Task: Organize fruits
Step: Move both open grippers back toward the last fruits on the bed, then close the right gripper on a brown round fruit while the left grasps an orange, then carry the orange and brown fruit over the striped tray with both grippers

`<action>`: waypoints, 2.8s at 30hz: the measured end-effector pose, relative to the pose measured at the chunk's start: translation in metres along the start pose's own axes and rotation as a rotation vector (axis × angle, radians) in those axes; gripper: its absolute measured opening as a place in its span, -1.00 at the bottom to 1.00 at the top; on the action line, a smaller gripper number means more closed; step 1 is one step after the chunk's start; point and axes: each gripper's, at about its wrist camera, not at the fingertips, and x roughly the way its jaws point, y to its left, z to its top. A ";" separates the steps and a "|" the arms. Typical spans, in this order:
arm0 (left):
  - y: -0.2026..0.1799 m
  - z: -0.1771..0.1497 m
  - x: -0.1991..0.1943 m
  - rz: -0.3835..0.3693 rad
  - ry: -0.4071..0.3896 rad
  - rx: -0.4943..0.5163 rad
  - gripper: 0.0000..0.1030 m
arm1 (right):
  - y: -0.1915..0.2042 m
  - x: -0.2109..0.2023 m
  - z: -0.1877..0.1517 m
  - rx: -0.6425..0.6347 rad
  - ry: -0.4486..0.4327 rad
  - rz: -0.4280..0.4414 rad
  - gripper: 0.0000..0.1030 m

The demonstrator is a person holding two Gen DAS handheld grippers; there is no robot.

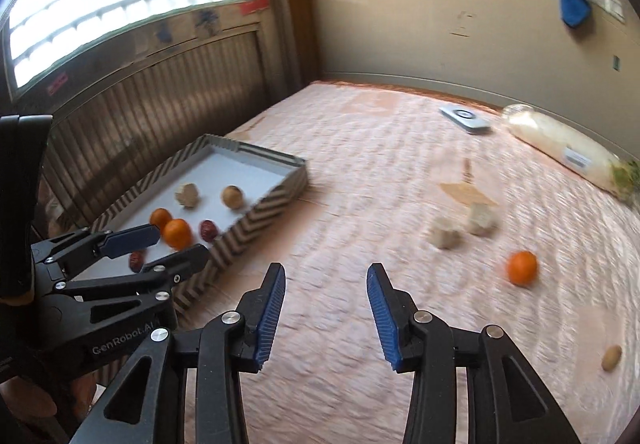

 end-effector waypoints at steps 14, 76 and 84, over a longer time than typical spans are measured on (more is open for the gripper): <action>-0.109 0.016 -0.002 -0.112 -0.020 0.159 0.12 | -0.107 -0.050 -0.034 0.164 -0.013 -0.171 -0.18; -0.175 0.037 0.047 -0.270 0.067 0.186 -0.40 | -0.176 -0.058 -0.069 0.279 0.036 -0.314 -0.53; -0.133 0.014 0.020 -0.191 0.031 0.155 -0.40 | -0.128 -0.055 -0.055 0.221 0.016 -0.239 -0.53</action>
